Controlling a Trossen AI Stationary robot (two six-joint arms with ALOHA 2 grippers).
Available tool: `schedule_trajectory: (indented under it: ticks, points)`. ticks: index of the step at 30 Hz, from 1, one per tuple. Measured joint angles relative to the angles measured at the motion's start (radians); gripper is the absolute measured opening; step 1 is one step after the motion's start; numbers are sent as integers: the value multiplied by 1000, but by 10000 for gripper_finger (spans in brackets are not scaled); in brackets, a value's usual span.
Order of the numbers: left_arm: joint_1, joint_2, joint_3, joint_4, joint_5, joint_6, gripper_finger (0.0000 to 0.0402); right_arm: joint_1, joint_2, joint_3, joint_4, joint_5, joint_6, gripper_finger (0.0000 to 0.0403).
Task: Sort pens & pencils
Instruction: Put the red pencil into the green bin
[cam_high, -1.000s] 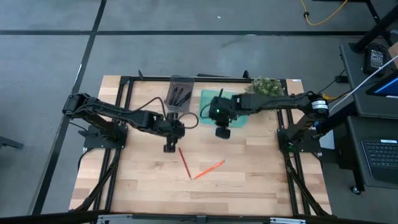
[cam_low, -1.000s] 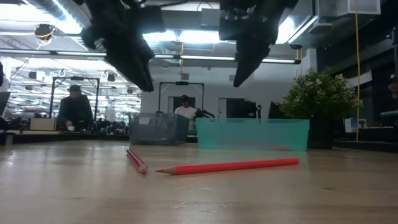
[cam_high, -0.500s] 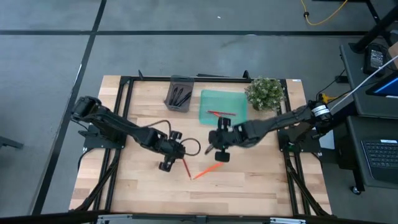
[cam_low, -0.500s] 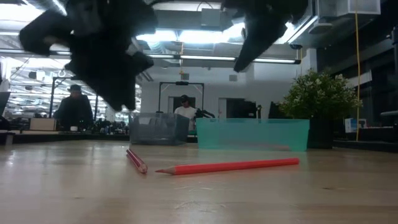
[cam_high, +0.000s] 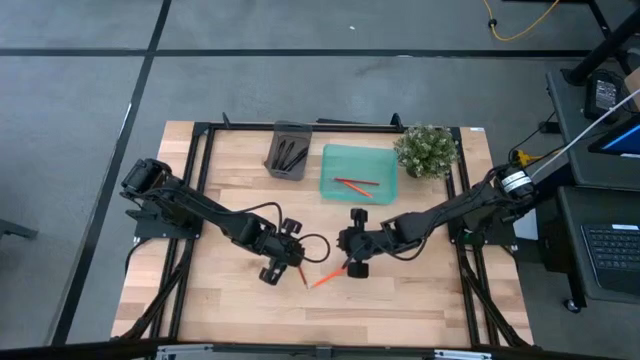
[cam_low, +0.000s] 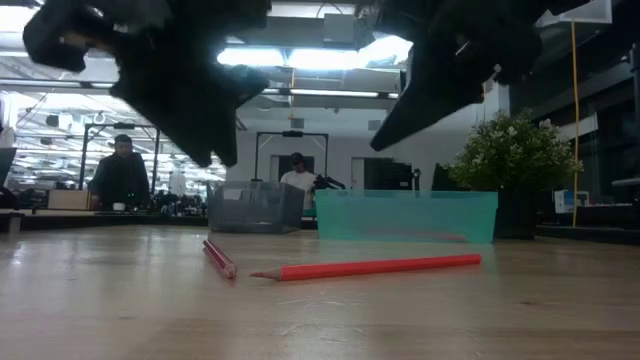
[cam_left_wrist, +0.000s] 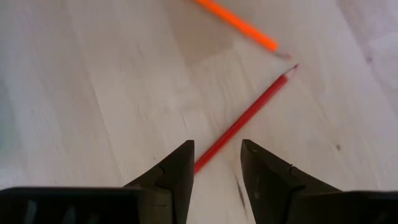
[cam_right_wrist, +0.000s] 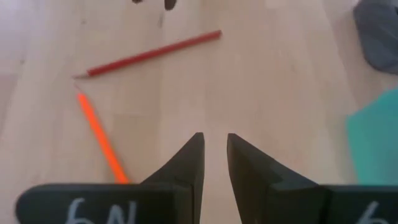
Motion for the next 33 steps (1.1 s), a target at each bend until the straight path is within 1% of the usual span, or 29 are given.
schedule_trajectory:
  ticks: [4,7,11,13,15,17,25,29,33]
  points:
    - [-1,46,43,-34,-4,48,124,33,-1,-22,48,-3,33,72]
    - [-1,123,84,-64,-5,95,124,60,-1,-22,65,-2,62,72]
    - [1,229,165,-185,-20,106,124,96,-1,-23,92,14,69,72]
    - [0,263,209,-257,-59,107,124,112,-1,-23,98,28,74,72]
    - [1,290,247,-293,-77,107,124,125,-1,-23,106,36,92,71]
    - [1,298,263,-319,-77,107,124,137,-1,-23,109,40,98,71]
    - [1,301,270,-307,-75,107,124,173,-1,-23,125,44,122,71]
    - [1,301,270,-310,-72,157,124,187,-1,-23,124,77,121,71]
    - [4,302,270,-310,3,209,124,194,-1,-23,124,85,120,71]
